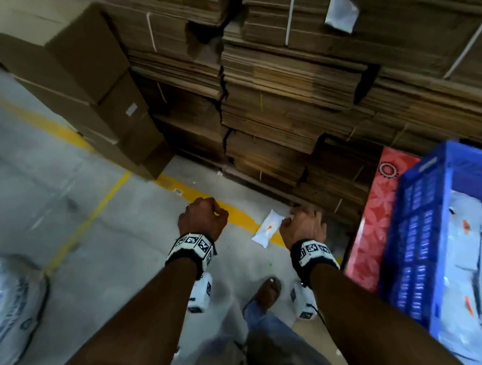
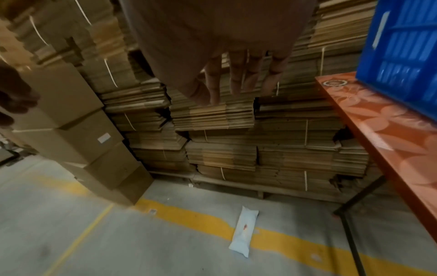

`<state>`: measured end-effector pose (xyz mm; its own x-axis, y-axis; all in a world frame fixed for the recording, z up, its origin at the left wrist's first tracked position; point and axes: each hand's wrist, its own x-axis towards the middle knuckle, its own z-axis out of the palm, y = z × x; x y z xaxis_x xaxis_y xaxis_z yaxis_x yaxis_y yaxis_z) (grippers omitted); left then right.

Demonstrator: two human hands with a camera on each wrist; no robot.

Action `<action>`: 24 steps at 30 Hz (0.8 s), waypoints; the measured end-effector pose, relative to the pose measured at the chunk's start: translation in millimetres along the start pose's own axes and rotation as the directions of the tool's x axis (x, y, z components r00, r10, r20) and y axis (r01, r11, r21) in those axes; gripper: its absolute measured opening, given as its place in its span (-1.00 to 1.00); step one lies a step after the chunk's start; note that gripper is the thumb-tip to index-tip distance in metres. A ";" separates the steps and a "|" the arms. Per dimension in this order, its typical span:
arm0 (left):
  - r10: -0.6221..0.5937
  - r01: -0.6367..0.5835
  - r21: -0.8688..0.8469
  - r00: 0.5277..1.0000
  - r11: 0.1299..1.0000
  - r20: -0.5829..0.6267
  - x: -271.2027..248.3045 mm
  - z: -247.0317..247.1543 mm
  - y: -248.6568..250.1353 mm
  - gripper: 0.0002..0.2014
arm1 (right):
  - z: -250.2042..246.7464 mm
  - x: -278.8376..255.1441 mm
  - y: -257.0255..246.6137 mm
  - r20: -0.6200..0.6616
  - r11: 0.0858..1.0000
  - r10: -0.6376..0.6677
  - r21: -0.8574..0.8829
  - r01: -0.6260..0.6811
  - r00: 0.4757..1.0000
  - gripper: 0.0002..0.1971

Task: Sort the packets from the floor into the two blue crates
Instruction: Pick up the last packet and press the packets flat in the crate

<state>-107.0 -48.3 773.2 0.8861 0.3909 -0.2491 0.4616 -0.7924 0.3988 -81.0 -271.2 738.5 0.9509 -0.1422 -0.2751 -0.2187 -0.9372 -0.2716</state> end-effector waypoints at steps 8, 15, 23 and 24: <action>-0.066 0.075 -0.046 0.983 0.996 0.173 96.6 32.8 18.1 -0.85 | 39.1 71.4 -19.4 0.168 0.995 0.069 0.059 -0.080 0.983 -0.71; -0.152 0.159 0.000 0.941 0.987 0.302 165.9 148.0 2.3 -0.65 | 140.1 127.3 -11.9 0.161 0.971 0.196 0.109 -0.215 0.967 -0.76; -0.093 0.117 -0.046 0.932 0.992 0.350 219.7 315.1 -67.0 -0.76 | 306.7 196.5 18.8 0.157 0.964 0.237 0.084 -0.252 0.959 -0.70; -0.087 0.114 -0.054 0.931 0.992 0.355 227.8 339.9 -76.6 -0.77 | 331.5 207.2 23.2 0.152 0.966 0.237 0.072 -0.250 0.960 -0.73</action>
<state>45.4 -57.8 385.9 0.7698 0.2665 -0.5800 0.5608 -0.7162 0.4153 38.2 -216.9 369.4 0.8272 -0.3101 -0.4686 -0.4645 -0.8466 -0.2598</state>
